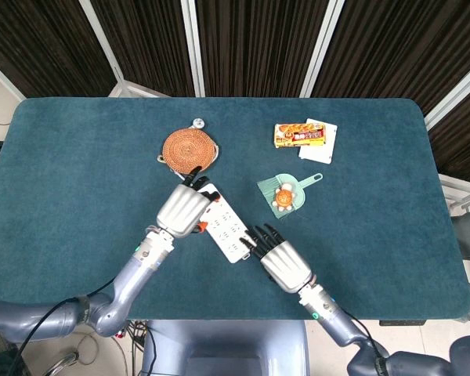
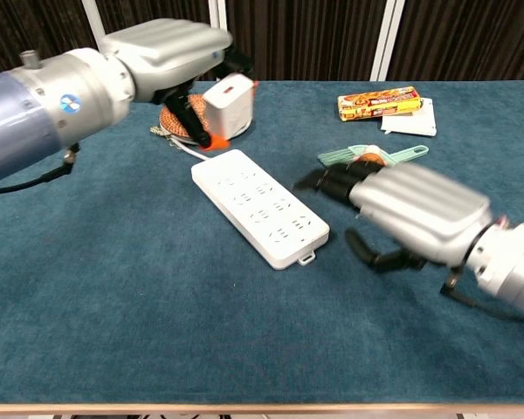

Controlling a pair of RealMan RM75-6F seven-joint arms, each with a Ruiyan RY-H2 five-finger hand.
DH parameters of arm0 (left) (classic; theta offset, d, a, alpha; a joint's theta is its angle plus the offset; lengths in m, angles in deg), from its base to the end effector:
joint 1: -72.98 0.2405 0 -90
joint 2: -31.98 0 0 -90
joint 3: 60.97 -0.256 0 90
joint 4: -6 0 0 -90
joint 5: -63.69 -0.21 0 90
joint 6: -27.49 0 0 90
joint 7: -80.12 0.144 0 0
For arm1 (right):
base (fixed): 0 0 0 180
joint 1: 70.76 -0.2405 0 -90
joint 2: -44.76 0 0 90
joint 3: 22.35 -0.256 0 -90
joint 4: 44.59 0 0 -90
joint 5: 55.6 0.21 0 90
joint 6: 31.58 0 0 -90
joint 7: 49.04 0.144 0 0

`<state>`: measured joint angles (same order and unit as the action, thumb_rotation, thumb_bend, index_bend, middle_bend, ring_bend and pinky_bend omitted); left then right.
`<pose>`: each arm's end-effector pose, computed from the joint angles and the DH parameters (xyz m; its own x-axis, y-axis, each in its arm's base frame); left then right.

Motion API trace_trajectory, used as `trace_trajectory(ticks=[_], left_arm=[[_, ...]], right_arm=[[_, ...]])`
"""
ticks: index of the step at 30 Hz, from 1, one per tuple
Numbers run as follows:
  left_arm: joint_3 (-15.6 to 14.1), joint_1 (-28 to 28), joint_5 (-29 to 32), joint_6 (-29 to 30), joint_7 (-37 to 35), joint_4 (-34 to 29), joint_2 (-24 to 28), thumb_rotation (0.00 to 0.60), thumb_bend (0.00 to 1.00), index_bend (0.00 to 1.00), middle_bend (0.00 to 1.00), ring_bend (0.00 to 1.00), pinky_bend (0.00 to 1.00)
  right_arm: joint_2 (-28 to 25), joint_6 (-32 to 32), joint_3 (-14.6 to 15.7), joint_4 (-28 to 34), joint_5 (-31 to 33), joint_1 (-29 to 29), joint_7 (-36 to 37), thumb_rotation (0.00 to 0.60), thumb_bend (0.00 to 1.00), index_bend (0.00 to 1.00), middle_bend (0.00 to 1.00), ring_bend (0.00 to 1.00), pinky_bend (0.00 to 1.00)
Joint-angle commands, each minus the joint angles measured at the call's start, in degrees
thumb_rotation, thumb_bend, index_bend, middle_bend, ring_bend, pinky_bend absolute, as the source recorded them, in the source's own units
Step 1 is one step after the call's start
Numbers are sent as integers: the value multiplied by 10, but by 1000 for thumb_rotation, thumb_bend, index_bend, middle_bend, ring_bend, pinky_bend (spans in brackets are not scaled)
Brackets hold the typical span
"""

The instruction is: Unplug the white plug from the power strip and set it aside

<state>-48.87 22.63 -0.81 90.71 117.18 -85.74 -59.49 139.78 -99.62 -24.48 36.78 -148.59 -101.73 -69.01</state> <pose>-0.0573 0.3377 -0.0132 0.5435 0.0012 0.8394 0.7089 -0.5362 -0.4583 -0.1537 -0.2591 -0.0405 0.5096 -0.0475 0.8591 -0.6987 -0.6055 0.3810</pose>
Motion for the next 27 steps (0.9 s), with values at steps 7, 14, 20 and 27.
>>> trace_trajectory(ticks=[7, 14, 20, 27], left_arm=[[-57, 70, 8, 39, -32, 2, 26, 600, 122, 368, 369, 184, 63], [-86, 109, 20, 51, -47, 18, 37, 600, 75, 277, 264, 139, 32], [-94, 142, 19, 77, -74, 13, 46, 600, 64, 207, 199, 99, 12], [-123, 205, -28, 135, -136, -18, 78, 600, 21, 143, 136, 70, 0]], right_arm=[[-97, -74, -36, 75, 21, 40, 4, 600, 760, 52, 97, 58, 67], [-151, -107, -32, 86, 44, 78, 40, 600, 760, 42, 89, 49, 53], [-184, -129, -16, 74, 61, 115, 73, 600, 742, 7, 64, 21, 19], [-226, -183, -7, 50, 67, 169, 148, 600, 546, 0, 9, 0, 0]])
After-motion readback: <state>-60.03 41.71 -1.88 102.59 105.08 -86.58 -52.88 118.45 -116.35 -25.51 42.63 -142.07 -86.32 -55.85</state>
